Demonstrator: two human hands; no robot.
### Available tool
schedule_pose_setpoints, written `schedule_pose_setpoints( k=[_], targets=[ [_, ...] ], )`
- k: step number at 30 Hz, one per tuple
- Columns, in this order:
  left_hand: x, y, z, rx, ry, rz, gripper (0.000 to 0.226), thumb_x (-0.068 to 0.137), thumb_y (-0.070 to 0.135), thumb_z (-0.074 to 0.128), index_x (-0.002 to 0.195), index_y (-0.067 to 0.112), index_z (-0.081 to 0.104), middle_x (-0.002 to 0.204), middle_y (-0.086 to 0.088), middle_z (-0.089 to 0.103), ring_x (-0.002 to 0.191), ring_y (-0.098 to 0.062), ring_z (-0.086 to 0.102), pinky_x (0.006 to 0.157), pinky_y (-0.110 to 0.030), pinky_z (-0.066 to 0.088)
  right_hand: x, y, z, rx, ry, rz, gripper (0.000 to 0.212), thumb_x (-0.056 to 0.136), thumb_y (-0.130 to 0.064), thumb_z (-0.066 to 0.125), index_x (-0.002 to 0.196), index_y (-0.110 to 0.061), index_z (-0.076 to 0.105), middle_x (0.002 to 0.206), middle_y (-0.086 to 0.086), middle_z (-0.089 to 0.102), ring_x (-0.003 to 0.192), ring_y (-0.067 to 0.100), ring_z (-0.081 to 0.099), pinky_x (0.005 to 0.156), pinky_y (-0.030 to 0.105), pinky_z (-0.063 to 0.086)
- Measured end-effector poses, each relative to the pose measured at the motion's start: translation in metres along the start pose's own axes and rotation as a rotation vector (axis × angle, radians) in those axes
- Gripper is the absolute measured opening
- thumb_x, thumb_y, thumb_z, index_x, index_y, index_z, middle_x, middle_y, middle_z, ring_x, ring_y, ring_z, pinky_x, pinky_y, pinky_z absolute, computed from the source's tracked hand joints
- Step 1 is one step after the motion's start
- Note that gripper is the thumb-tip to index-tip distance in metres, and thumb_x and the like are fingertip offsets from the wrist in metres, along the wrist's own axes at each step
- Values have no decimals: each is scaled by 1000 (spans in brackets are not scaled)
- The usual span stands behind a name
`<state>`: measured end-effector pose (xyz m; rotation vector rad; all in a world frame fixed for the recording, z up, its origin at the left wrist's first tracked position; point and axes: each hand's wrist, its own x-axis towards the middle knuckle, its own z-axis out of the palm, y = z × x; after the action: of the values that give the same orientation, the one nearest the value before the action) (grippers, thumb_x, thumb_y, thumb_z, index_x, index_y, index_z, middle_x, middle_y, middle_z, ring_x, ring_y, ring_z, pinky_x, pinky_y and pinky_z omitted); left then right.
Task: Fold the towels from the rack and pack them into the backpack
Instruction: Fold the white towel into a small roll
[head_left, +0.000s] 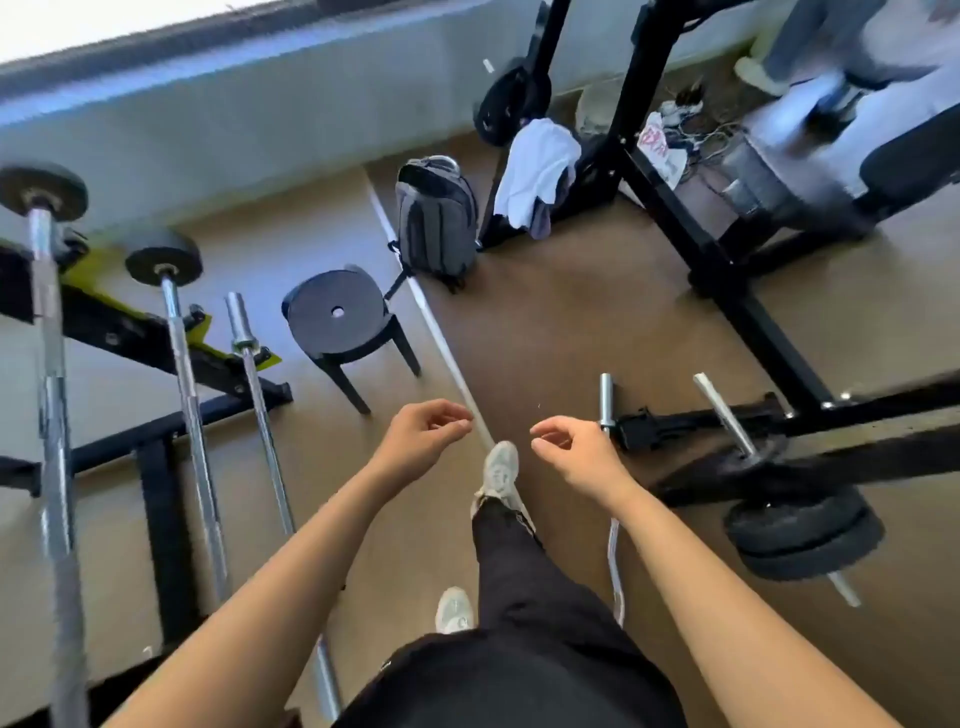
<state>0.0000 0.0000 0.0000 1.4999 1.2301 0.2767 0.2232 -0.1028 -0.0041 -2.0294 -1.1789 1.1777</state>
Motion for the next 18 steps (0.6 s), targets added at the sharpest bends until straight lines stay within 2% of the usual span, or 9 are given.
schedule_pose_setpoints(
  k=[6, 9, 12, 15, 18],
  targets=[
    [145, 56, -30, 102, -57, -49, 14, 97, 31, 69, 107, 25, 76, 102, 4, 75, 99, -12, 70, 89, -31, 59, 146, -21, -45, 27, 16, 38, 12, 90, -17, 71, 101, -19, 75, 91, -7, 73, 82, 2, 63, 80, 21, 48],
    [206, 83, -48, 125, -72, -33, 14, 97, 33, 68, 107, 27, 77, 99, 7, 76, 95, -7, 70, 85, -25, 57, 207, -37, -70, -2, -19, 53, 12, 90, -17, 71, 101, -18, 76, 92, -5, 73, 85, 6, 65, 80, 20, 47],
    [257, 104, -67, 104, -70, -50, 14, 97, 28, 69, 107, 23, 78, 98, 6, 76, 94, -8, 69, 82, -20, 54, 266, -58, -95, -20, -33, 54, 11, 90, -19, 71, 100, -23, 75, 92, -11, 72, 90, 5, 65, 83, 22, 48],
    [312, 112, -82, 74, -83, -85, 12, 96, 25, 70, 105, 22, 79, 95, 5, 77, 90, -9, 70, 80, -20, 53, 323, -76, -113, -29, -31, 73, 11, 90, -21, 71, 101, -24, 75, 95, -7, 74, 94, 9, 67, 87, 25, 50],
    [382, 115, -92, 42, -111, -103, 10, 96, 24, 70, 102, 23, 78, 94, 5, 76, 87, -8, 70, 74, -17, 49, 384, -89, -128, -43, -29, 115, 12, 91, -21, 70, 103, -23, 75, 97, -7, 73, 94, 8, 66, 84, 22, 48]
  ],
)
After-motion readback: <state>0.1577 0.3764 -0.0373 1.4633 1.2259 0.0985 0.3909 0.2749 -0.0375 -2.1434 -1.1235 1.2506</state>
